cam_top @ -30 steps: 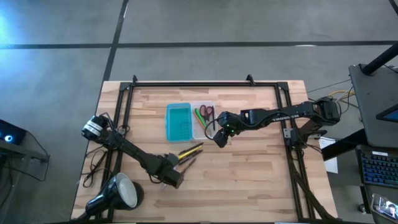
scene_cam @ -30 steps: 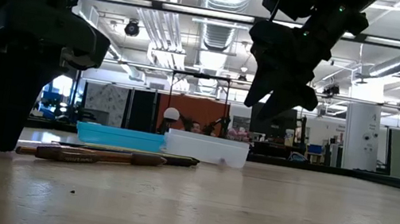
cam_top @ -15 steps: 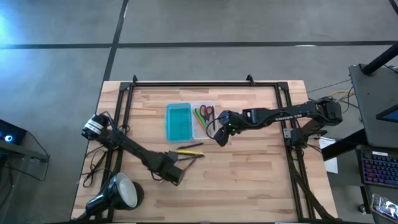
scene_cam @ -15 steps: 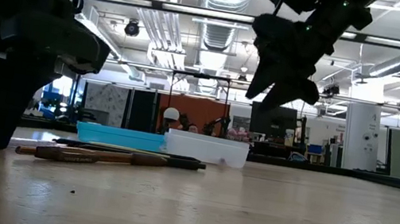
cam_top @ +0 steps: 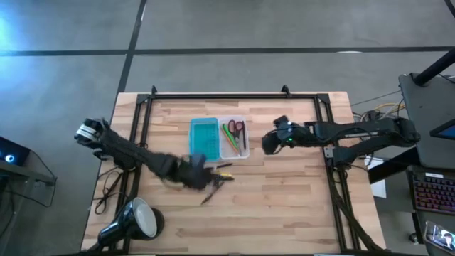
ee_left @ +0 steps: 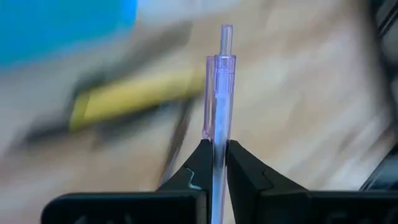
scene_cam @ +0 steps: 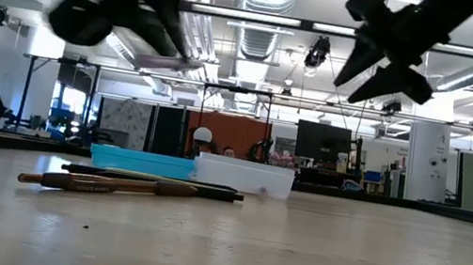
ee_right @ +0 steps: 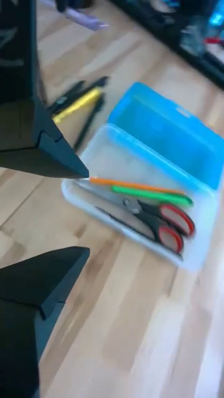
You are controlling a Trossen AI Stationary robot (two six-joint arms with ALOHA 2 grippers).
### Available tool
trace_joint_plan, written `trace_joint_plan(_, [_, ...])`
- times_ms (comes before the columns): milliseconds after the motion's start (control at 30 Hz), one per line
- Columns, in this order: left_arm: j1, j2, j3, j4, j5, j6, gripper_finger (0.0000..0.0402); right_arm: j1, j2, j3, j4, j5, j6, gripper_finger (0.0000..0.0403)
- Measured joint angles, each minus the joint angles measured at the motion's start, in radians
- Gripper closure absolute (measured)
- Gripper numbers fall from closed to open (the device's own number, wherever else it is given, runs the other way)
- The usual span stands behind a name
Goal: Pick & place school supplies into a supply box
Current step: Put the purple pen into the blue supply box, then put the brown pen into the blue supply box
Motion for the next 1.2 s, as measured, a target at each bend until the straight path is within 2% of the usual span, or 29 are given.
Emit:
trace_joint_plan(67, [0.089, -0.013, -0.013, 0.077, -0.014, 0.065, 0.0392, 0.004, -0.050, -0.039, 0.002, 0.020, 0.045, 0.0223])
trace_joint_plan(200, [0.288, 0.030, -0.019, 0.250, 0.091, 0.242, 0.0392, 0.023, -0.123, -0.107, 0.000, 0.020, 0.113, 0.0223])
trace_joint_plan(300, [0.429, 0.081, -0.019, 0.331, 0.153, 0.288, 0.0392, 0.037, -0.156, -0.136, 0.001, 0.021, 0.144, 0.0223])
trace_joint_plan(433, [0.535, 0.159, -0.020, 0.338, 0.197, 0.288, 0.0390, 0.046, -0.168, -0.154, 0.000, 0.024, 0.148, 0.0223])
trace_joint_plan(533, [0.562, 0.210, -0.020, 0.409, 0.237, 0.282, 0.0365, 0.045, -0.160, -0.154, 0.001, 0.025, 0.112, 0.0223])
trace_joint_plan(633, [0.569, 0.250, -0.018, 0.486, 0.242, 0.274, 0.0336, 0.046, -0.140, -0.154, 0.001, 0.025, 0.083, 0.0223])
trace_joint_plan(800, [0.562, 0.256, 0.008, 0.454, 0.256, 0.327, 0.0304, 0.052, -0.100, -0.154, 0.027, -0.058, -0.045, 0.0223])
trace_joint_plan(967, [0.496, 0.171, 0.008, 0.385, 0.457, 0.600, 0.0298, 0.084, -0.041, -0.154, 0.078, -0.187, -0.231, 0.0223])
trace_joint_plan(1033, [0.433, 0.117, 0.008, 0.290, 0.495, 0.629, 0.0297, 0.107, -0.011, -0.154, 0.077, -0.198, -0.265, 0.0223])
trace_joint_plan(1100, [0.354, 0.083, 0.008, 0.193, 0.478, 0.618, 0.0297, 0.121, 0.018, -0.154, 0.076, -0.199, -0.271, 0.0223])
trace_joint_plan(1200, [0.212, 0.061, 0.010, 0.044, 0.369, 0.560, 0.0297, 0.136, 0.065, -0.153, 0.076, -0.197, -0.288, 0.0223])
